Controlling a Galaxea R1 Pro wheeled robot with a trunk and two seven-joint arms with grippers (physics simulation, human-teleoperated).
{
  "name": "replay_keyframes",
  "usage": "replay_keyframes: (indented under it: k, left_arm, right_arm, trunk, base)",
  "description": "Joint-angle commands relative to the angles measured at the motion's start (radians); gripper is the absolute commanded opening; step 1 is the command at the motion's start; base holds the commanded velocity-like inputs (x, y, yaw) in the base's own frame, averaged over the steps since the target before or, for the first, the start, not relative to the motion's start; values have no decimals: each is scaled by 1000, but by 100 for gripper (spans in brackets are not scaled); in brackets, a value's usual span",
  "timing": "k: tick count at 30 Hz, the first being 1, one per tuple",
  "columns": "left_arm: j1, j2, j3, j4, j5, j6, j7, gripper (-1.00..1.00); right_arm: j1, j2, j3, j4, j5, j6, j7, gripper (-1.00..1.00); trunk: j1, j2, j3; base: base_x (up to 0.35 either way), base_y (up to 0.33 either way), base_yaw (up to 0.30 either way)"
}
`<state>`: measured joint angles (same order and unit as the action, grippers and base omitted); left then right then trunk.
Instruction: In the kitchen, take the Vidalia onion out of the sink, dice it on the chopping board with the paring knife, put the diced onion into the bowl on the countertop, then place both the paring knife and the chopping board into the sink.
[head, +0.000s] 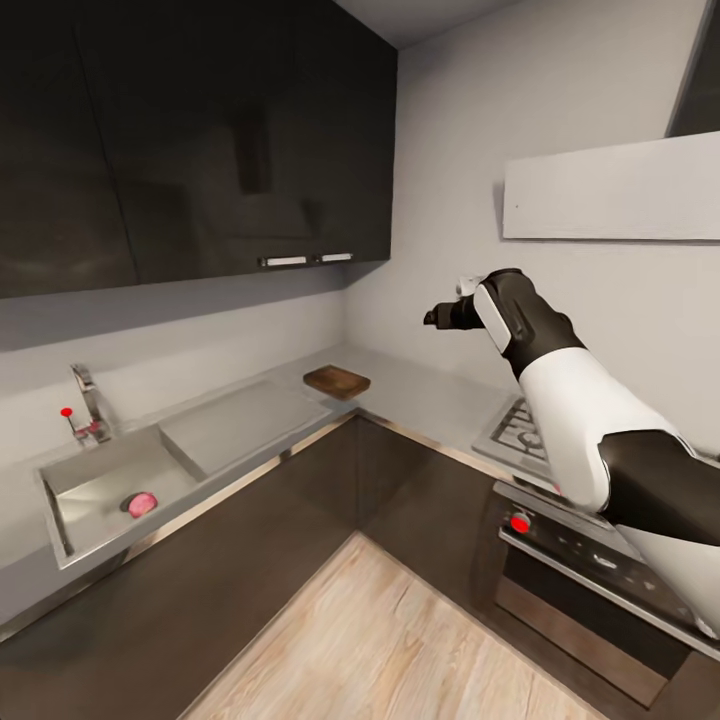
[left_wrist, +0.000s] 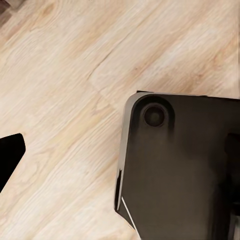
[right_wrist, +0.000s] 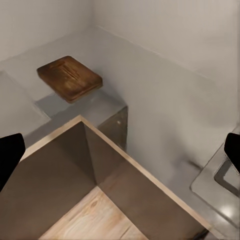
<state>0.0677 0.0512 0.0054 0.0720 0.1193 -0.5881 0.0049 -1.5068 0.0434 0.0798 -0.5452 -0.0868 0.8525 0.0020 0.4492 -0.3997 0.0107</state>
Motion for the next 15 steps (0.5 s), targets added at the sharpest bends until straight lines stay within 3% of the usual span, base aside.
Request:
replay_keyframes:
  k: [1,6,15]
  left_arm:
    - [0,0,0,2,3,-5,0,100]
    - [0,1,1,2,3,-5,0,100]
    - [0,1,1,2,3,-5,0,100]
  right_arm:
    - [1,-1,5,0,-8,3,-3,100]
    - [2,2,5,5,-8,3,-3,100]
    - [3,3,5,14,-3,3,-2,100]
  trunk:
    - [1,0,0]
    - [1,0,-2]
    - [1,0,-8]
  base:
    - [259,-180,79]
    - [260,-142,150]
    - [261,-109,239]
